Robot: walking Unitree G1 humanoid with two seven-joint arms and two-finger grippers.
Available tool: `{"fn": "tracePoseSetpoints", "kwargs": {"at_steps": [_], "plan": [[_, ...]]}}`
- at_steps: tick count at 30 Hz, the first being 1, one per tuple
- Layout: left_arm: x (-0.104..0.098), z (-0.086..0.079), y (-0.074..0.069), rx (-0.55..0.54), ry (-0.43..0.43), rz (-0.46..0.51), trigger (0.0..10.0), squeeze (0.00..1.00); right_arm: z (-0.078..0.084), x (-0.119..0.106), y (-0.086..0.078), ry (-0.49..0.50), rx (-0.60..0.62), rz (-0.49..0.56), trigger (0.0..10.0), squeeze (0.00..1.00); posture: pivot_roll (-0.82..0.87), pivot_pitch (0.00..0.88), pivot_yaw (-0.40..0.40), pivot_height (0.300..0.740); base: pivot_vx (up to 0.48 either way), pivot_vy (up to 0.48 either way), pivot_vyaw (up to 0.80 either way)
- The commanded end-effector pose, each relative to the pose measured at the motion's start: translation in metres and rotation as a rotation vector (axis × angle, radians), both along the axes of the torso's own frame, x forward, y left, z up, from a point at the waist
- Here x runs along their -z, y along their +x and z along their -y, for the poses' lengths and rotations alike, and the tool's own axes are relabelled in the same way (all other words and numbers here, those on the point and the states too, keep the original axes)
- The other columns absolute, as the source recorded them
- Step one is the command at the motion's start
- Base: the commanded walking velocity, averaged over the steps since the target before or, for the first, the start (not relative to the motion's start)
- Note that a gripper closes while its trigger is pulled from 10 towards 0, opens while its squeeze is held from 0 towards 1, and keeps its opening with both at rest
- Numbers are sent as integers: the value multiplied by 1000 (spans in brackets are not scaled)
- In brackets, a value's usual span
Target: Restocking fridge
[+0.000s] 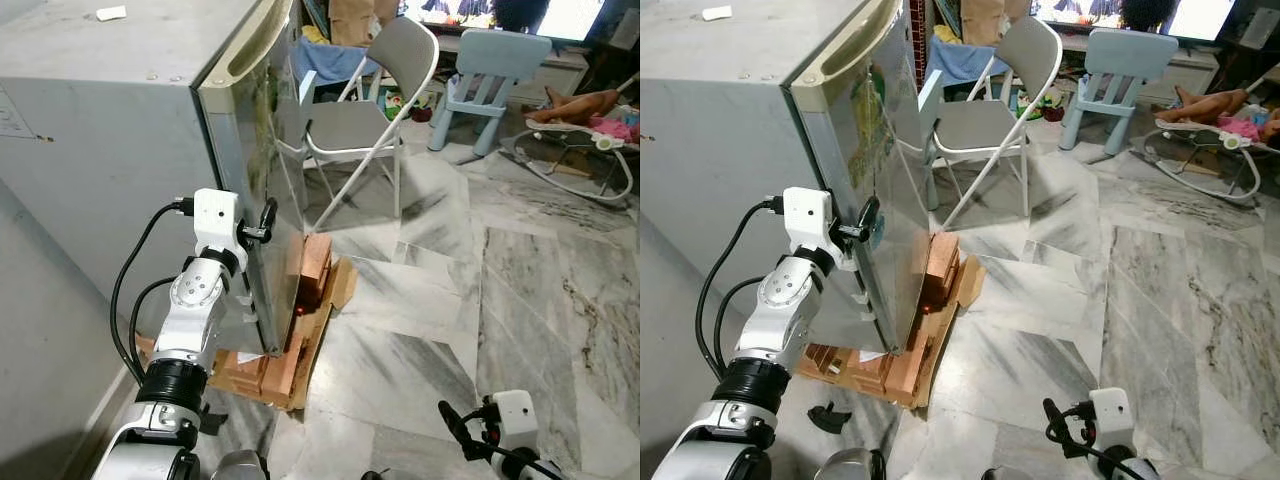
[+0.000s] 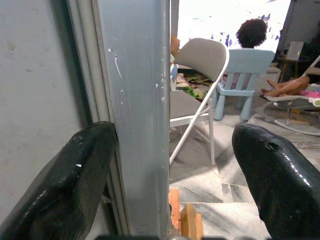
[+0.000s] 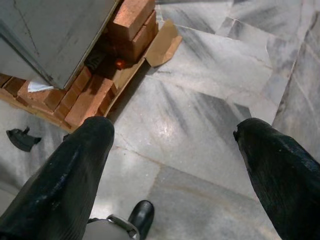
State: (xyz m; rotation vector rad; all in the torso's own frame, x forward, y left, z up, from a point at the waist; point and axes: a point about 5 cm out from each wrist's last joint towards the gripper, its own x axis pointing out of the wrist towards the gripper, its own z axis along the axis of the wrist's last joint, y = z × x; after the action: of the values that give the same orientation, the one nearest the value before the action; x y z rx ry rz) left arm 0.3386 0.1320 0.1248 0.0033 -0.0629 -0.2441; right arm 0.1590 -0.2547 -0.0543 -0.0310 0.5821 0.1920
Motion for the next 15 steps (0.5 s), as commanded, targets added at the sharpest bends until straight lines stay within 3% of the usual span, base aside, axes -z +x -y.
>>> {"fn": "tracePoseSetpoints", "kwargs": {"at_steps": [1,4,8,15], "plan": [[-12,12,5,58,6,27,10000,0,-2,-1,6,-19,-44,-12,10000,0,8,41,-7,740,0,0,0],[-13,14,6,75,4,25,10000,0,-7,-3,15,-21,-69,-8,10000,0,9,40,-5,740,0,0,0],[-16,21,9,111,10,27,10000,0,-13,-11,33,50,-77,43,10000,0,15,38,-4,740,0,0,0],[-19,24,12,120,16,27,10000,0,-22,-15,35,134,-162,92,10000,0,20,39,-4,740,0,0,0]]}}
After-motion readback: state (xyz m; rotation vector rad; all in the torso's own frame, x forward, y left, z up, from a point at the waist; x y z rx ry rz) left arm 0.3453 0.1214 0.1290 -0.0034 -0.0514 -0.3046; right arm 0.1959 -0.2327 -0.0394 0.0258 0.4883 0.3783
